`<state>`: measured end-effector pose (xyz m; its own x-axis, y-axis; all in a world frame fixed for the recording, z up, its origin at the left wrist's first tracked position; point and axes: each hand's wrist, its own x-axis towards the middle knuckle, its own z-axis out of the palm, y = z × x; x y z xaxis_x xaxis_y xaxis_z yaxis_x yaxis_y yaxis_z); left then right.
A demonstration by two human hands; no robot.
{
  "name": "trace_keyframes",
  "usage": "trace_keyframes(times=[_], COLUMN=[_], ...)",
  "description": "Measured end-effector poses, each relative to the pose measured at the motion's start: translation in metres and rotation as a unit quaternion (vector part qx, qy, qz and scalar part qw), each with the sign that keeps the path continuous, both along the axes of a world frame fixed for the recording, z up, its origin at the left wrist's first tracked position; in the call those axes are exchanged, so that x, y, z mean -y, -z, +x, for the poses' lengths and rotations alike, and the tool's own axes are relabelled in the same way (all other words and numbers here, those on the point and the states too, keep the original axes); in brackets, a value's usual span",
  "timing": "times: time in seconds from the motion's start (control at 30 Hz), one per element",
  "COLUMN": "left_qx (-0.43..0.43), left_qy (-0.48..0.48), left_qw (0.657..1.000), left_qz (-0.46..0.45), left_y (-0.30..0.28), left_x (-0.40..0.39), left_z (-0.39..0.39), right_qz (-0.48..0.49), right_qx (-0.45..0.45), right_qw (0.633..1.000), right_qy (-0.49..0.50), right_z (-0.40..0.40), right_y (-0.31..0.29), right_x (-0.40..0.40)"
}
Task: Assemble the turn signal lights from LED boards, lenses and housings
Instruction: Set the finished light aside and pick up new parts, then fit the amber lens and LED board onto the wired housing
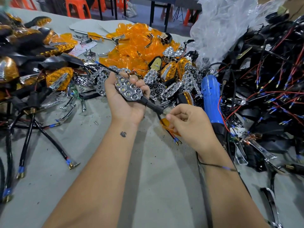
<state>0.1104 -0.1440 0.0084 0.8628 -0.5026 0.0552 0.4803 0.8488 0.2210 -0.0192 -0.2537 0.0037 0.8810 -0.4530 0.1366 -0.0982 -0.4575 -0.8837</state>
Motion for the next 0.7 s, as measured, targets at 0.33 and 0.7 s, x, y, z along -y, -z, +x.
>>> trace_keyframes(times=[0.33, 0.7], left_qx=[0.053, 0.039], left_qy=[0.038, 0.107], left_qw=[0.99, 0.956], left_qz=[0.129, 0.271], left_y=[-0.005, -0.006], left_x=[-0.003, -0.012], left_z=[0.0, 0.006], right_qz=[-0.108, -0.171], right_qx=[-0.04, -0.095], right_qw=[0.992, 0.977], right_qy=[-0.047, -0.09], right_z=[-0.001, -0.002], right_y=[0.002, -0.005], right_x=[-0.003, -0.005])
